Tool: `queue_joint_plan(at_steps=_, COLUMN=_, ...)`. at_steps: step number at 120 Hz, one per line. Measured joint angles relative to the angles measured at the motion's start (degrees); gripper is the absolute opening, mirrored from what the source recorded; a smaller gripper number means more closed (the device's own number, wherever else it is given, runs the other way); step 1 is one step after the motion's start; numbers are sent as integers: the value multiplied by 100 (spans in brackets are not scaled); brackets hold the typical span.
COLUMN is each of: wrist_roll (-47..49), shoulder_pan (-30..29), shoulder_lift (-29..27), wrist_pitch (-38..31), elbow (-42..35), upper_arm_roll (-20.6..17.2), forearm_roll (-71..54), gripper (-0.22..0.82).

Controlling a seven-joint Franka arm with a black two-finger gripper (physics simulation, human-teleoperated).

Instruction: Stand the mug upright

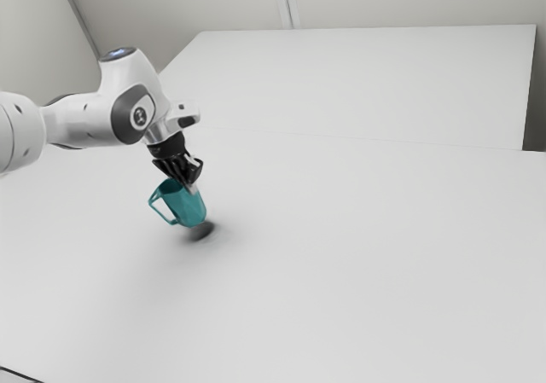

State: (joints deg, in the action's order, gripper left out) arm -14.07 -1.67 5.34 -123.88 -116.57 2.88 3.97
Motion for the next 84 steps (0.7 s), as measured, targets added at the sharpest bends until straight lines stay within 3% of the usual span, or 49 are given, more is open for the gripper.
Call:
queue_joint_plan(at_steps=62, wrist_roll=1441, shoulder_pan=123, shoulder_lift=349, wrist_pitch=-490, elbow=-34, upper_arm_roll=256, forearm_roll=-707, gripper=-17)
queue_joint_plan(at_steps=68, wrist_roll=1521, shoulder_pan=130, shoulder_lift=350, wrist_pitch=-498, elbow=-35, upper_arm_roll=256, forearm_roll=-705, gripper=-13)
queue_joint_plan(at_steps=84, wrist_roll=1690, shoulder_pan=143, shoulder_lift=346, wrist_pitch=-510, elbow=-35, upper_arm_roll=277, forearm_roll=-694, gripper=17)
